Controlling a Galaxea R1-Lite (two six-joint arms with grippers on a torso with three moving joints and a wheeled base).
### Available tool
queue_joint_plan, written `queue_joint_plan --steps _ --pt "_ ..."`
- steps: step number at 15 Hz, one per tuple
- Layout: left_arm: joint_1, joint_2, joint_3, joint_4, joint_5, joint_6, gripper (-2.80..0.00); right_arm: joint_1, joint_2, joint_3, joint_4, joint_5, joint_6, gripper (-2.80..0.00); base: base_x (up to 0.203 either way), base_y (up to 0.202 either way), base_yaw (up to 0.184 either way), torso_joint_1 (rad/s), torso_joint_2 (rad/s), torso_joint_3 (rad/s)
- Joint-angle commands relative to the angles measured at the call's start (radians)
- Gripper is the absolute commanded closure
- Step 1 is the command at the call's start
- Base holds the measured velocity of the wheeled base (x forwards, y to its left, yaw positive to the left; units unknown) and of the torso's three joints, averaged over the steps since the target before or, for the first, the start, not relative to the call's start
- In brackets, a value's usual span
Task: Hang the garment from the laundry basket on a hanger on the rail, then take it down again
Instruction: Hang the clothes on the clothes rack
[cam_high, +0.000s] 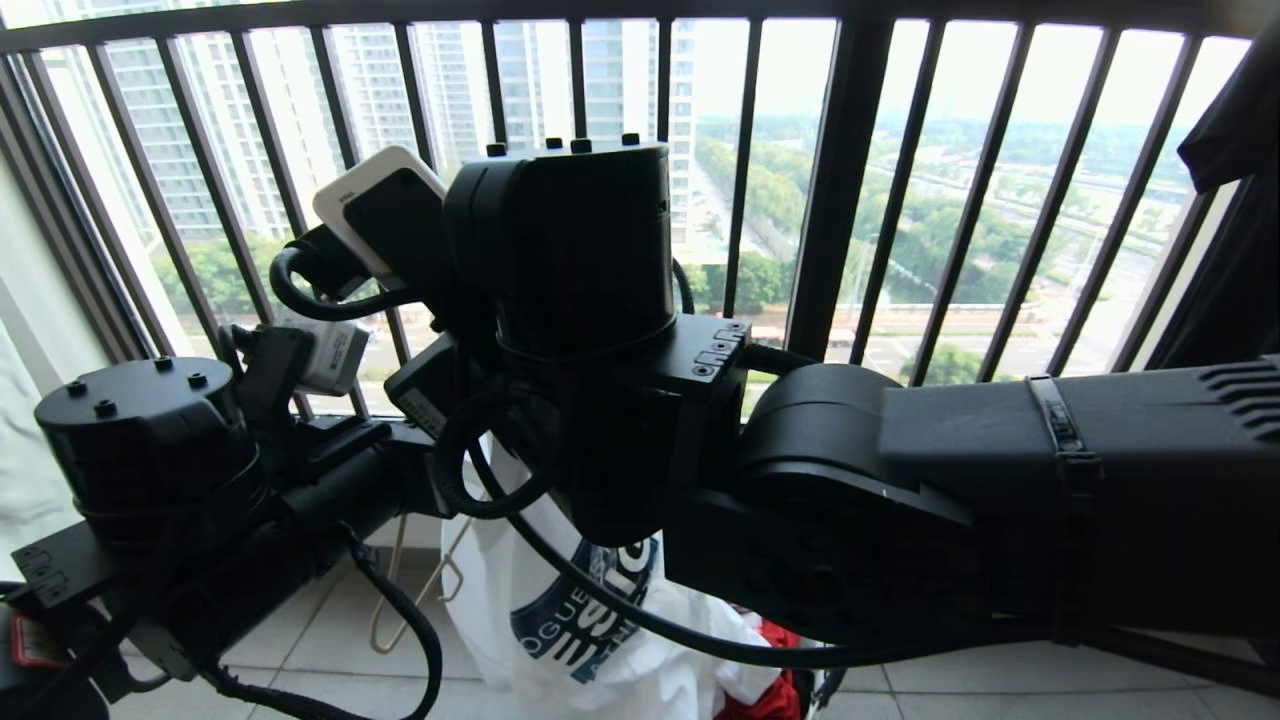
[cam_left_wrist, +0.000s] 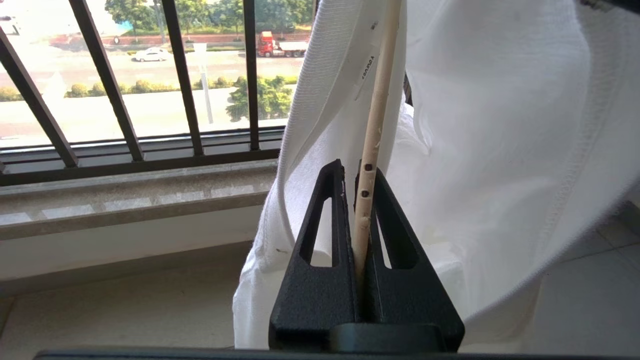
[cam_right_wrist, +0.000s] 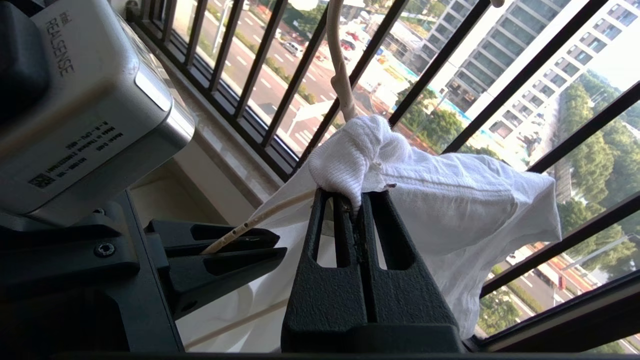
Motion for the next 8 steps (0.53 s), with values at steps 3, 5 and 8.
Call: queue_joint_plan --steps 3,5,8 --pt "0.0 0.056 0.025 -0.127 0.002 0.001 0.0 0.001 0.001 -0.005 0.003 -0.001 -0.022 0.0 0.0 0.0 0.0 0.0 0.0 0.0" --pt "0.0 0.055 0.026 -0.143 0.002 0.001 0.0 -0.001 0.004 -0.005 0.003 -0.001 -0.022 0.0 0.0 0.0 0.0 0.0 0.0 0.0" --pt "0.0 0.053 0.026 -0.146 0.002 0.0 0.0 0.001 0.003 -0.006 0.003 -0.001 -0.024 0.0 0.0 0.0 0.0 0.0 0.0 0.0"
